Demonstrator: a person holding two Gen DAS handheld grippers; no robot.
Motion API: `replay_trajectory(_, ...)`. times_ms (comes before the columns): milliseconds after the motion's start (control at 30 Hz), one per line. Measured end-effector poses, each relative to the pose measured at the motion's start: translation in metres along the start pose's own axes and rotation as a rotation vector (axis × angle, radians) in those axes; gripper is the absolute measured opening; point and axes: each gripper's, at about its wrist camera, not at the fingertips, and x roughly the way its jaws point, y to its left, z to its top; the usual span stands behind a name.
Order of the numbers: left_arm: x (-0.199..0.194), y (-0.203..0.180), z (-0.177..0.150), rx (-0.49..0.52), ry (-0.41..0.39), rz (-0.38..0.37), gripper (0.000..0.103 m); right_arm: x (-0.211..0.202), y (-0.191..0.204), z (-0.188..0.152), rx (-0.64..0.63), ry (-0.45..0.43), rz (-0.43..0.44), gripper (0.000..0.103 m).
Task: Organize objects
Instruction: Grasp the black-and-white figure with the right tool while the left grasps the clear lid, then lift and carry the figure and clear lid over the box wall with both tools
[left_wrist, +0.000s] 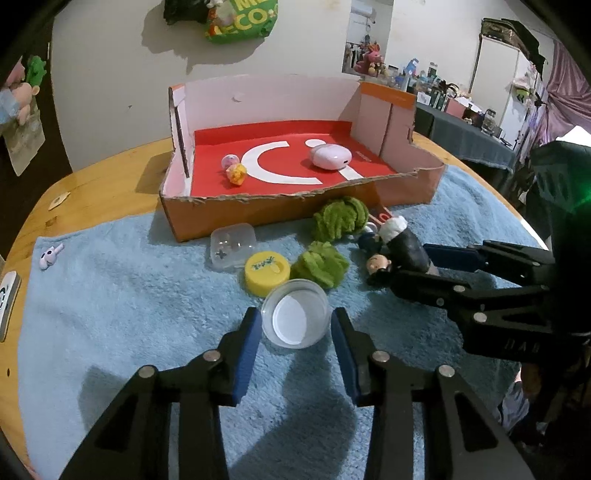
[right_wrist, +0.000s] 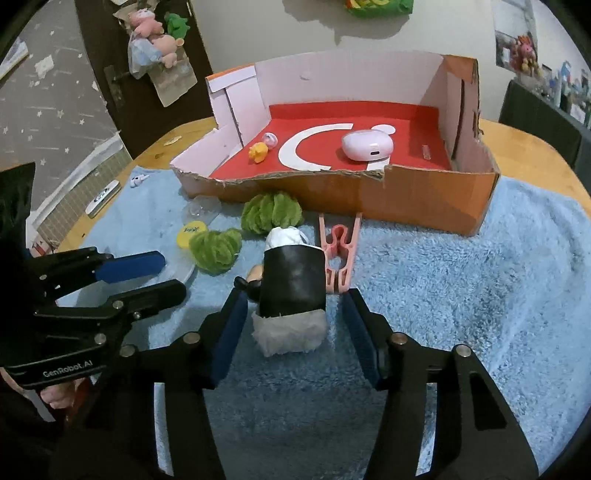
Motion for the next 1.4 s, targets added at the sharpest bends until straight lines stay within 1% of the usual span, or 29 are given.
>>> replay_trajectory(167,0.001,-0.006,-0.001,0.03,0.0,0.009,0.041,0.002,0.001,0.002,-0.006,0.005,-0.003,0.053)
replay_trajectory(233,0.004,-0.008,-0.002,0.034,0.012,0.01,0.042,0.002,0.003,0.001,-0.014,0.006,-0.005,0.053)
replay_trajectory(267,0.008,-0.007,-0.002,0.021,0.025,0.01,0.042,0.003,0.005,0.001,-0.017,0.006,-0.007,0.051)
replay_trajectory(300,0.011,-0.006,-0.002,0.012,0.03,0.01,0.042,0.003,0.005,0.001,-0.02,0.005,-0.009,0.04)
replay_trajectory(333,0.01,-0.005,-0.002,0.007,0.021,0.009,0.042,0.003,0.006,0.001,-0.02,0.005,-0.003,0.035)
replay_trajectory(367,0.01,-0.004,-0.002,0.0,0.022,0.004,0.042,0.003,0.006,0.0,-0.016,0.01,0.01,0.035)
replay_trajectory(500,0.01,-0.002,-0.001,-0.012,0.019,-0.006,0.041,0.002,0.006,0.0,-0.008,0.006,0.018,0.035)
replay_trajectory(533,0.01,-0.001,-0.001,-0.016,0.017,-0.005,0.037,0.001,0.005,0.0,-0.001,0.004,0.023,0.035)
replay_trajectory(567,0.009,0.0,-0.001,-0.023,0.014,-0.003,0.028,0.0,0.004,-0.001,0.003,0.004,0.026,0.035)
replay_trajectory(600,0.008,0.002,-0.002,-0.032,0.012,-0.004,0.023,-0.001,0.004,-0.001,0.005,0.002,0.028,0.035)
replay_trajectory(633,0.008,0.004,-0.002,-0.04,0.011,-0.006,0.014,-0.001,0.003,-0.002,0.006,0.0,0.029,0.035)
replay_trajectory(667,0.006,0.006,-0.002,-0.051,0.009,-0.011,0.012,-0.002,0.004,-0.002,0.006,-0.001,0.032,0.035)
replay_trajectory(867,-0.001,0.014,-0.003,-0.09,-0.014,-0.021,0.012,-0.008,0.006,-0.004,0.003,-0.014,0.046,0.035)
replay_trajectory(1200,-0.013,0.006,0.002,-0.076,-0.048,-0.018,0.012,-0.02,0.01,0.0,0.005,-0.048,0.079,0.035)
replay_trajectory(1400,-0.018,0.005,0.006,-0.073,-0.065,-0.021,0.012,-0.026,0.012,0.003,-0.002,-0.07,0.081,0.035)
